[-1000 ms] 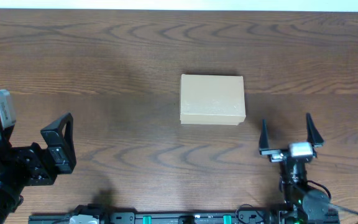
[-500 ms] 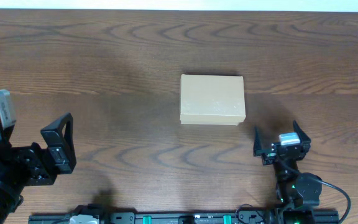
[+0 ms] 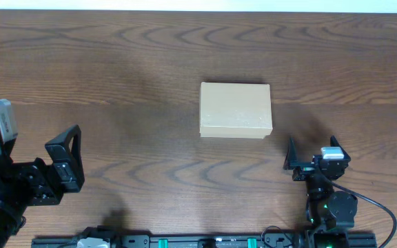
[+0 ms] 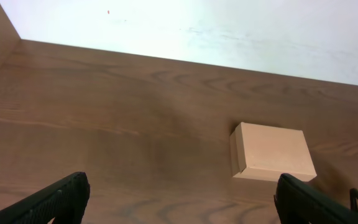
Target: Pack container
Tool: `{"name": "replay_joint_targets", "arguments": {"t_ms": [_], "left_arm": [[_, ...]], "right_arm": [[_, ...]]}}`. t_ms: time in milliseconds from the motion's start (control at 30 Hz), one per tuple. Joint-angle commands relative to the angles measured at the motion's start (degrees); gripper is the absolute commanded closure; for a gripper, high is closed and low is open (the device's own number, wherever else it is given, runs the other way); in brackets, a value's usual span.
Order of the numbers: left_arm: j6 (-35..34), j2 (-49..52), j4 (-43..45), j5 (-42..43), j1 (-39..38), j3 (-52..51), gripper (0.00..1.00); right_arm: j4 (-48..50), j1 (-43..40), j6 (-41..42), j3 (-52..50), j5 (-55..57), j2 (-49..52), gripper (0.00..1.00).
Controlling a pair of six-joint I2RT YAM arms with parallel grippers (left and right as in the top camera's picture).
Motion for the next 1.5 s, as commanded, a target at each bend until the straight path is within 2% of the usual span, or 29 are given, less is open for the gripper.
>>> {"name": "replay_joint_targets", "arguments": {"t_ms": [0, 1133, 1267, 1367, 1467], "left_arm": [[-0.4, 0.2, -4.5, -0.3, 0.1, -0.2, 0.05], [-0.2, 0.1, -4.4, -0.6, 0.1, -0.2, 0.05], [0.3, -2.2, -0.9, -1.6, 3.4, -0.2, 0.05], [3.2, -4.9, 5.3, -0.8, 8.6, -0.8, 0.05], [13.1, -8.0, 11.9, 6.4, 13.3, -4.0, 0.05]], "right_arm": [[-0.3, -0.5, -0.4, -0.1, 1.2, -0.4, 0.01], [-0.2, -0.5, -0.5, -0.1, 1.1, -0.3, 0.01], [-0.2, -0.5, -0.5, -0.1, 1.1, -0.3, 0.01], [-0.2, -0.5, -0.5, -0.1, 1.1, -0.3, 0.01], [-0.2, -0.5, -0.5, -0.1, 1.1, -0.3, 0.01]]}}
